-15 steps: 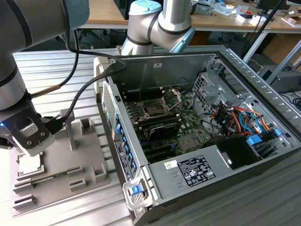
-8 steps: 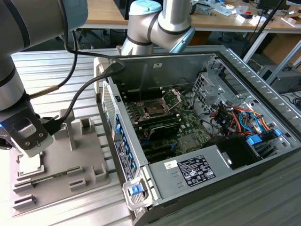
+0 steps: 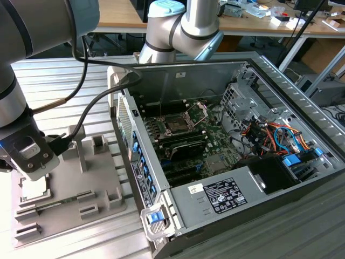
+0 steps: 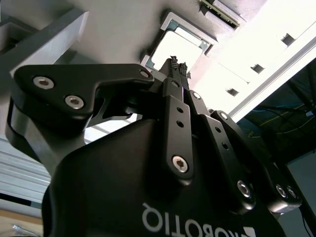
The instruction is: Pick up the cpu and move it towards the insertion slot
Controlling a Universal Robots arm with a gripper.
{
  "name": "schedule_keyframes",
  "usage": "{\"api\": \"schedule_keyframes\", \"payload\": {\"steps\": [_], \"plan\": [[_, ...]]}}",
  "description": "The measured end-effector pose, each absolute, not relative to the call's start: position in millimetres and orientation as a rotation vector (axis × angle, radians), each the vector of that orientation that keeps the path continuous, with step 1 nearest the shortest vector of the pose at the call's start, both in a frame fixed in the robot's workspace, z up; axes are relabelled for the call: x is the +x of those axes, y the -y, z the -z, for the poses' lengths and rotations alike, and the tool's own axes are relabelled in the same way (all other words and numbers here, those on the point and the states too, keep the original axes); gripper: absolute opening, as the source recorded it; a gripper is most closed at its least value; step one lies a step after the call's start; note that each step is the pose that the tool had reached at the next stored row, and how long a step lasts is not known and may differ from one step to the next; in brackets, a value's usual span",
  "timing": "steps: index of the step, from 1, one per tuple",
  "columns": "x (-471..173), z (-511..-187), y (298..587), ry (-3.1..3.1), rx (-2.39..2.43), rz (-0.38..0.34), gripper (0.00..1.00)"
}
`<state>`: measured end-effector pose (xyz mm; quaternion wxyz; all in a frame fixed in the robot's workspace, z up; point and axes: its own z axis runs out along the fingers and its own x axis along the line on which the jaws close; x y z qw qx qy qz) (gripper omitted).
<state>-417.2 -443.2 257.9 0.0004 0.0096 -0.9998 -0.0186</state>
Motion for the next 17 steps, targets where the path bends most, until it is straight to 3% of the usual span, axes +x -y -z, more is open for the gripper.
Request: {"api": "schedule_keyframes", "payload": {"steps": [17], "plan": [[-420.8, -255.4, 443.2, 3.140, 0.030, 0.057, 0.11]]}}
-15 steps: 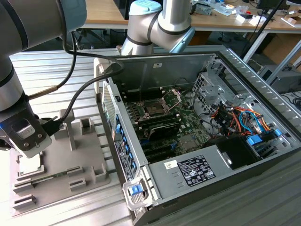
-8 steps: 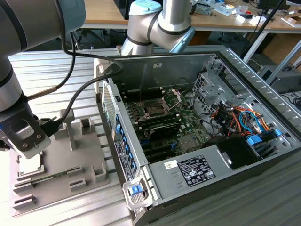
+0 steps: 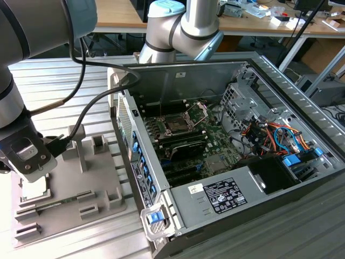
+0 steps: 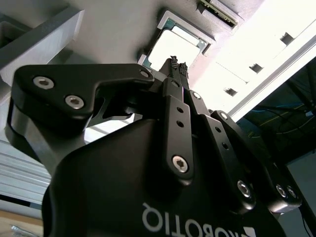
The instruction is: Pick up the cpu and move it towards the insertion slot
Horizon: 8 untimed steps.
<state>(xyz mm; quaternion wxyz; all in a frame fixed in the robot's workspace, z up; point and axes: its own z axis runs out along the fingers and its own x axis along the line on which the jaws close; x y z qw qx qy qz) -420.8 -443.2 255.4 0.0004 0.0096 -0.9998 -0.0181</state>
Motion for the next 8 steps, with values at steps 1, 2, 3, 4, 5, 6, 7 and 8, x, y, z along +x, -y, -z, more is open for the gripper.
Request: {"api": "schedule_keyframes", "payload": {"steps": [1, 2, 3, 4, 5, 6, 7, 8], "plan": [[-421.0, -255.3, 443.3, 3.140, 0.030, 0.057, 0.11], [-421.2, -255.2, 443.2, 3.140, 0.030, 0.056, 0.11], [-421.4, -255.0, 443.2, 3.140, 0.030, 0.056, 0.11], [-421.6, -254.8, 443.2, 3.140, 0.030, 0.056, 0.11], [-421.8, -254.7, 443.2, 3.140, 0.030, 0.056, 0.11], [-422.1, -254.4, 443.2, 3.140, 0.030, 0.056, 0.11], [-422.2, -254.3, 443.2, 3.140, 0.030, 0.056, 0.11], [-422.4, -254.2, 443.3, 3.140, 0.030, 0.055, 0.11]]}}
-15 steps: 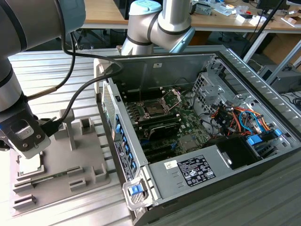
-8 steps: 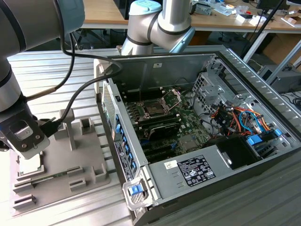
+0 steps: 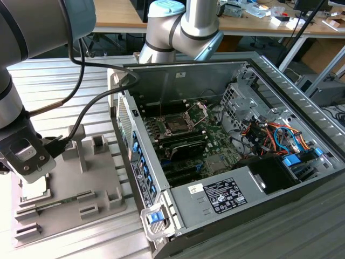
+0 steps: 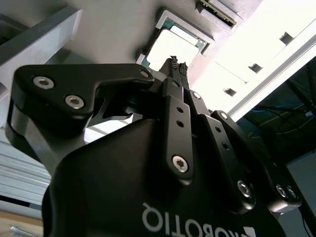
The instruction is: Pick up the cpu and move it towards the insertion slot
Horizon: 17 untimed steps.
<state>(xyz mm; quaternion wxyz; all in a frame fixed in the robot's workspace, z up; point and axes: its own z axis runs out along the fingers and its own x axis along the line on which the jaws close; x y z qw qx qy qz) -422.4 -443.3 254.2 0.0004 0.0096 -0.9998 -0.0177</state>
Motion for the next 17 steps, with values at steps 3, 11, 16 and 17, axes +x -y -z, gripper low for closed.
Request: {"api": "schedule_keyframes", "payload": {"steps": [3, 11, 16, 17], "plan": [[-422.9, -253.8, 443.3, 3.140, 0.030, 0.055, 0.11], [-424.2, -252.7, 443.2, 3.140, 0.030, 0.054, 0.11], [-424.9, -252.0, 443.2, 3.140, 0.030, 0.054, 0.11], [-425.1, -251.8, 443.2, 3.140, 0.030, 0.054, 0.11]]}}
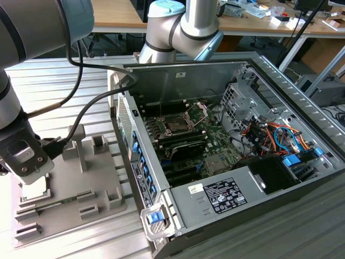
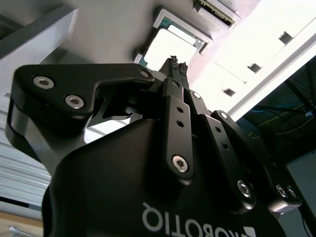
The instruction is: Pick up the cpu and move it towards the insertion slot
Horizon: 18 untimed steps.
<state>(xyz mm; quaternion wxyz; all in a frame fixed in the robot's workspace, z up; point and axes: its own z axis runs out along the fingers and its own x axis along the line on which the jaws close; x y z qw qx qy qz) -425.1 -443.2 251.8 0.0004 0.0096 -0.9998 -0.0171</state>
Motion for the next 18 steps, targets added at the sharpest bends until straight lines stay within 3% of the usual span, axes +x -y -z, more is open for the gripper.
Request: {"api": "schedule_keyframes", "payload": {"steps": [18], "plan": [[-428.1, -248.8, 443.3, 3.140, 0.030, 0.051, 0.11]]}}
